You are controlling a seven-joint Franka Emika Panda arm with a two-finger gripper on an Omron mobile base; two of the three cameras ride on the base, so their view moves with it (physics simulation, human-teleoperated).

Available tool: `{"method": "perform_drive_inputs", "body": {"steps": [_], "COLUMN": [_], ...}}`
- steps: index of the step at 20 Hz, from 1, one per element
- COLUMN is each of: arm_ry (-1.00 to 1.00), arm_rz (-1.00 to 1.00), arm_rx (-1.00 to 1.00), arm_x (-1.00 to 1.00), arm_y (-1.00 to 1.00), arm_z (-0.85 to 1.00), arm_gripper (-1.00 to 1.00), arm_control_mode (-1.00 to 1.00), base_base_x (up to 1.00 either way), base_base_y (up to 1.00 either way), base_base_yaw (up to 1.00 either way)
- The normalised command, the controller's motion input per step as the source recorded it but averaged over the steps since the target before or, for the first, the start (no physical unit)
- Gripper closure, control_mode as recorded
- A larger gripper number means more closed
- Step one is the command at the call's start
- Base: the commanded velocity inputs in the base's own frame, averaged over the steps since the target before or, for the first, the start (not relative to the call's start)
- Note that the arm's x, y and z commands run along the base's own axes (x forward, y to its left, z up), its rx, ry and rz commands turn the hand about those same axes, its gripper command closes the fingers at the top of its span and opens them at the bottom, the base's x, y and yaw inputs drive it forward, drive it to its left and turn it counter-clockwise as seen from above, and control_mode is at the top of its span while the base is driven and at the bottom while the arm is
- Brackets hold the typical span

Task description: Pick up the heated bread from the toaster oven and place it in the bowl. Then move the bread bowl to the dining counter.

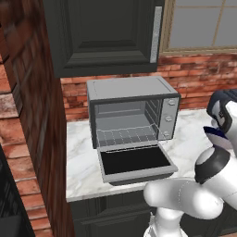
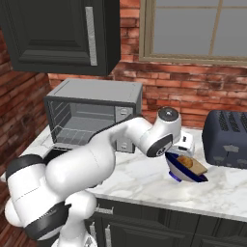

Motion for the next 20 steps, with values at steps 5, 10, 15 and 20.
{"method": "perform_drive_inputs", "body": {"steps": [5,10,15,20], "arm_ry": [0.0,0.05,0.06,0.1], "arm_rz": [0.17,0.13,0.13,0.15], "arm_rx": [-0.17,-0.03,0.0,0.0], "arm_x": [0.0,0.13,0.18,0.17], "arm_y": [0.0,-0.05,-0.16,-0.15], "arm_z": [-0.18,-0.1,-0.07,-0.15], "arm_gripper": [-1.0,-1.0,-1.0,-1.0], "arm_control_mode": [-1.0,-1.0,-1.0,-1.0], "base_base_x": [0.0,0.0,0.0,0.0], "base_base_y": [0.0,0.0,0.0,0.0], "base_base_yaw": [0.0,0.0,0.0,0.0]}}
